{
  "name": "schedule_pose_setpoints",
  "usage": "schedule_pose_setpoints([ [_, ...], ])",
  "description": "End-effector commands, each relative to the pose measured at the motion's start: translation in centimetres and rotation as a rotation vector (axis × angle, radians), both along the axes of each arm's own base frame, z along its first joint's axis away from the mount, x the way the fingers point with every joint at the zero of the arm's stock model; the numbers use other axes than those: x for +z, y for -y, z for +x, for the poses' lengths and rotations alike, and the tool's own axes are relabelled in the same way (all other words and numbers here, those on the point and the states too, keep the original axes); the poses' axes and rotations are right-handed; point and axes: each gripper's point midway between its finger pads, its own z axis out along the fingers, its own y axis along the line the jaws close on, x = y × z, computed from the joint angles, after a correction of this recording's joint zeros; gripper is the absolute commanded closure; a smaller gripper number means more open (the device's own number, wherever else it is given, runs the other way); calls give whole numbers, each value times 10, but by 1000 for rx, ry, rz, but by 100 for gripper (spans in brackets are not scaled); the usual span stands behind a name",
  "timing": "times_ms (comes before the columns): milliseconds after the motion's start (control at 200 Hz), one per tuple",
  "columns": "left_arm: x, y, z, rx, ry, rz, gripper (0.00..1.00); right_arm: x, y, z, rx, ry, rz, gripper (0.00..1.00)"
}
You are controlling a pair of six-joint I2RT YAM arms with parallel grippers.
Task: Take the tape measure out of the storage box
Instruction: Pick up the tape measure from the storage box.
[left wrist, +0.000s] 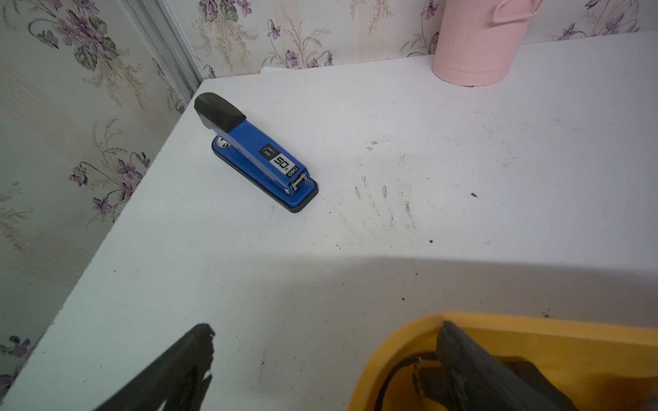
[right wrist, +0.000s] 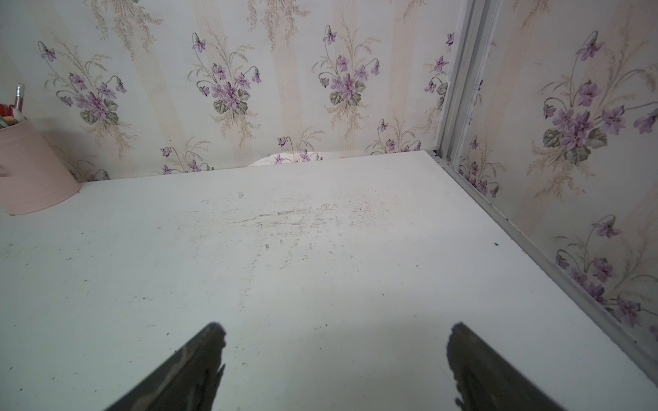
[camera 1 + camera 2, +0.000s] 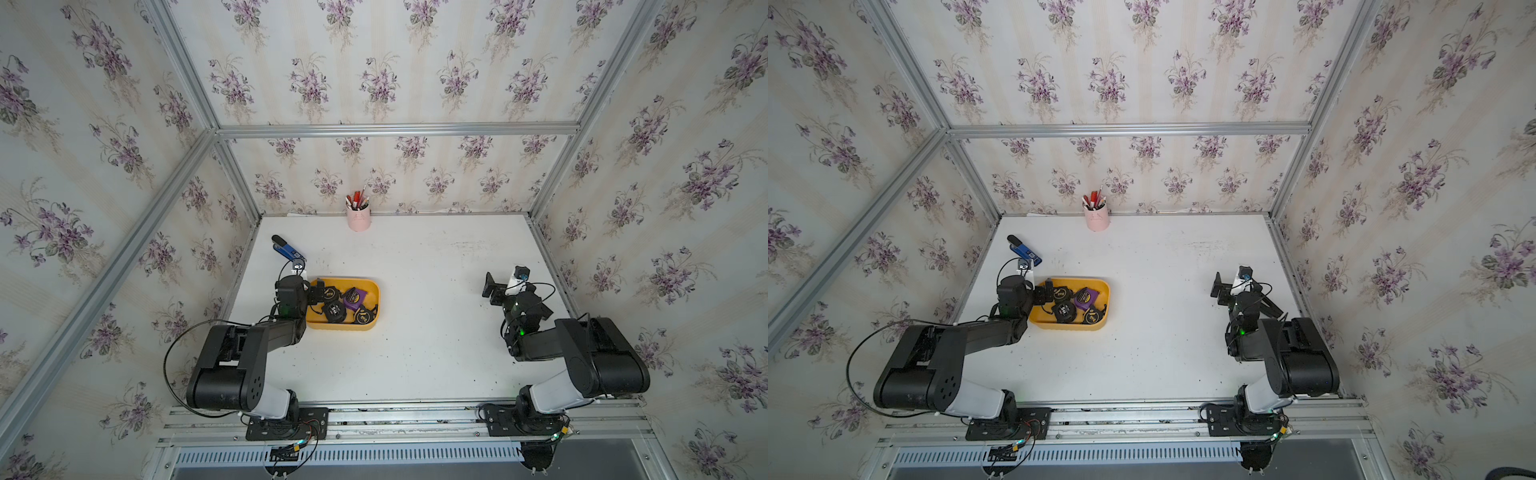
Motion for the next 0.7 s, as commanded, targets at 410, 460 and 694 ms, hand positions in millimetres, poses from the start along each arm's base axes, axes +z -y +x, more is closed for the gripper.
schedule_pose_setpoints([
  [410, 67, -17, -15, 149, -25, -37, 0, 31, 4, 17, -62, -60, -12, 0],
  [460, 76, -11, -16, 132, -49, -58, 0, 34, -1, 19, -48, -70, -12, 0],
  [694, 116, 9, -42, 150, -167, -134, 0, 48, -52, 23, 51, -132, 16, 0],
])
